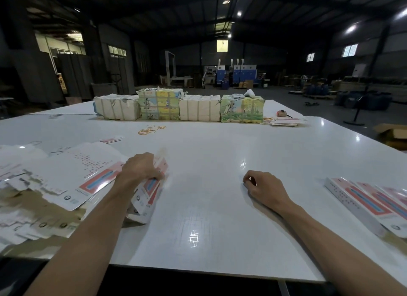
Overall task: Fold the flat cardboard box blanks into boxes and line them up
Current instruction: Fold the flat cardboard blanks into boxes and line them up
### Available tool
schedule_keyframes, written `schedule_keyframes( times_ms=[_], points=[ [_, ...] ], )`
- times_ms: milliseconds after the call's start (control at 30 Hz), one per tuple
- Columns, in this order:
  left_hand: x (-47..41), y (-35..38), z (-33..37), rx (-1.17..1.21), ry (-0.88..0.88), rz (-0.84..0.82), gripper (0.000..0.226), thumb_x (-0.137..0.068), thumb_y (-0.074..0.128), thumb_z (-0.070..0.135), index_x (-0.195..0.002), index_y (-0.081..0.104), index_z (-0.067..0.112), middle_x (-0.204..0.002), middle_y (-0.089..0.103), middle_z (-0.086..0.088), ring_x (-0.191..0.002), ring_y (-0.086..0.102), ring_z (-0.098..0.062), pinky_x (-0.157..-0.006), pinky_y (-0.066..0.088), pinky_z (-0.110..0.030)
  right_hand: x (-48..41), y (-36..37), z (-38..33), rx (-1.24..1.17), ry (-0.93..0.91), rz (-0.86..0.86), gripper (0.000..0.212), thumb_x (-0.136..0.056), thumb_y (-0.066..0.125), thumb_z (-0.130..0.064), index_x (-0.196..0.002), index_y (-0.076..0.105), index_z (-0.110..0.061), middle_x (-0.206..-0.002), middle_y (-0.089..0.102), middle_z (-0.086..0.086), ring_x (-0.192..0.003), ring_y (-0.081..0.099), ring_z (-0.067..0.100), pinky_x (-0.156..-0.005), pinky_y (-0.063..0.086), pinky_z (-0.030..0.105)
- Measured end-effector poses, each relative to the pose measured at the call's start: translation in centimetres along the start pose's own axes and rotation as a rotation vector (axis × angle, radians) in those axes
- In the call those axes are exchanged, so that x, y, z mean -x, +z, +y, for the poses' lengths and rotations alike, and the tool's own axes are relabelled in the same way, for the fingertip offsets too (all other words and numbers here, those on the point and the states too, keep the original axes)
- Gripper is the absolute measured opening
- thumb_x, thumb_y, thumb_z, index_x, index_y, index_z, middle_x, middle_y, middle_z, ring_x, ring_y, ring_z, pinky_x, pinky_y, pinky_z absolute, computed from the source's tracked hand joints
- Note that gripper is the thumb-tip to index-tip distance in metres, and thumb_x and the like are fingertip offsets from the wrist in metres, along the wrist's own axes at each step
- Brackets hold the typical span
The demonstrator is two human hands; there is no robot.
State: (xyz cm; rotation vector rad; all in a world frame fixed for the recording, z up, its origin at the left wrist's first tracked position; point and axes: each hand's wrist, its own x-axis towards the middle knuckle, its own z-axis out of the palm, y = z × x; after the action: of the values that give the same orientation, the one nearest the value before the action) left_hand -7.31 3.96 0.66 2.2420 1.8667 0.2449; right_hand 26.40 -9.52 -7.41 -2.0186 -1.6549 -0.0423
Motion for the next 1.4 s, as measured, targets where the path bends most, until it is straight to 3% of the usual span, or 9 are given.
schedule_keyframes(
  times_ms=[133,233,333,467,600,733,867,1033,1400],
  points=[
    [-0.6,0.0,2.5,0.490,0.210,-0.101,0.035,-0.089,0.084,0.037,-0.114,0.072,0.015,-0.098,0.079,-0.005,-0.087,0.078,-0.023,-0.087,0.063,-0.042,-0.1,0.2,0.1,-0.005,-0.007,-0.005,0.015,-0.097,0.055,-0.024,-0.094,0.067,-0.031,-0.078,0.070,-0.011,-0.077,0.064,0.017,-0.074,0.051,0.034],
    [0.1,1.4,6.3,0.983,0.313,-0.420,0.043,-0.093,0.079,0.024,-0.130,0.063,0.009,-0.111,0.080,-0.011,-0.101,0.078,-0.032,-0.084,0.065,-0.044,-0.3,0.3,0.2,-0.033,-0.017,0.015,0.014,-0.097,0.055,-0.024,-0.095,0.066,-0.033,-0.072,0.069,-0.011,-0.073,0.063,0.013,-0.069,0.048,0.030],
    [0.9,4.2,10.1,1.209,0.388,-0.677,0.049,-0.096,0.075,0.020,-0.139,0.054,0.009,-0.125,0.076,-0.015,-0.113,0.074,-0.037,-0.085,0.064,-0.044,-0.4,0.4,0.0,-0.079,-0.039,0.092,0.018,-0.097,0.054,-0.019,-0.101,0.068,-0.030,-0.064,0.061,-0.014,-0.066,0.058,0.007,-0.064,0.044,0.030],
    [1.5,9.4,12.5,1.335,0.359,-0.723,0.065,-0.091,0.077,0.044,-0.143,0.054,0.013,-0.124,0.076,-0.011,-0.106,0.077,-0.030,-0.084,0.063,-0.040,-0.5,0.3,0.0,-0.141,-0.066,0.269,0.016,-0.104,0.055,-0.016,-0.111,0.068,-0.024,-0.063,0.055,-0.016,-0.057,0.054,0.005,-0.058,0.040,0.023],
    [1.2,11.5,12.8,1.432,0.364,-0.822,0.076,-0.096,0.053,0.075,-0.136,0.068,0.013,-0.116,0.071,-0.015,-0.094,0.073,-0.028,-0.085,0.059,-0.042,-0.4,-0.1,-0.6,-0.234,-0.160,0.403,0.023,-0.105,0.059,-0.011,-0.126,0.064,-0.018,-0.084,0.065,-0.011,-0.068,0.062,0.007,-0.067,0.054,0.022],
    [1.3,11.4,12.9,1.463,0.474,-0.817,0.080,-0.098,0.040,0.077,-0.138,0.061,0.011,-0.106,0.067,-0.015,-0.085,0.068,-0.027,-0.081,0.059,-0.040,-1.2,-1.1,-1.6,-0.175,-0.277,0.470,0.031,-0.102,0.063,-0.011,-0.132,0.060,-0.016,-0.110,0.060,-0.003,-0.095,0.059,0.011,-0.076,0.060,0.033],
    [1.6,11.0,12.9,1.576,0.450,-0.854,0.076,-0.100,0.035,0.077,-0.126,0.061,0.010,-0.103,0.065,-0.020,-0.081,0.066,-0.033,-0.078,0.059,-0.043,-2.6,-2.0,-2.4,-0.029,-0.383,0.325,0.036,-0.106,0.056,-0.031,-0.140,0.056,-0.020,-0.135,0.049,-0.003,-0.124,0.050,0.018,-0.087,0.054,0.032],
    [1.6,11.1,12.4,1.682,0.372,-0.883,0.065,-0.106,0.035,0.066,-0.125,0.060,0.009,-0.100,0.064,-0.020,-0.079,0.065,-0.034,-0.077,0.057,-0.044,-3.3,-1.1,-3.1,0.019,-0.387,0.211,0.045,-0.109,0.045,-0.042,-0.147,0.056,-0.020,-0.139,0.050,-0.001,-0.126,0.048,0.014,-0.095,0.052,0.033],
    [1.4,11.1,12.5,1.624,0.440,-0.850,0.063,-0.103,0.043,0.065,-0.125,0.062,0.009,-0.110,0.064,-0.020,-0.084,0.069,-0.032,-0.078,0.060,-0.042,-4.0,-1.3,-3.1,-0.618,-0.187,0.194,0.020,-0.100,0.071,-0.025,-0.113,0.077,-0.011,-0.129,0.060,0.000,-0.114,0.064,0.014,-0.091,0.059,0.025]
  ],
)
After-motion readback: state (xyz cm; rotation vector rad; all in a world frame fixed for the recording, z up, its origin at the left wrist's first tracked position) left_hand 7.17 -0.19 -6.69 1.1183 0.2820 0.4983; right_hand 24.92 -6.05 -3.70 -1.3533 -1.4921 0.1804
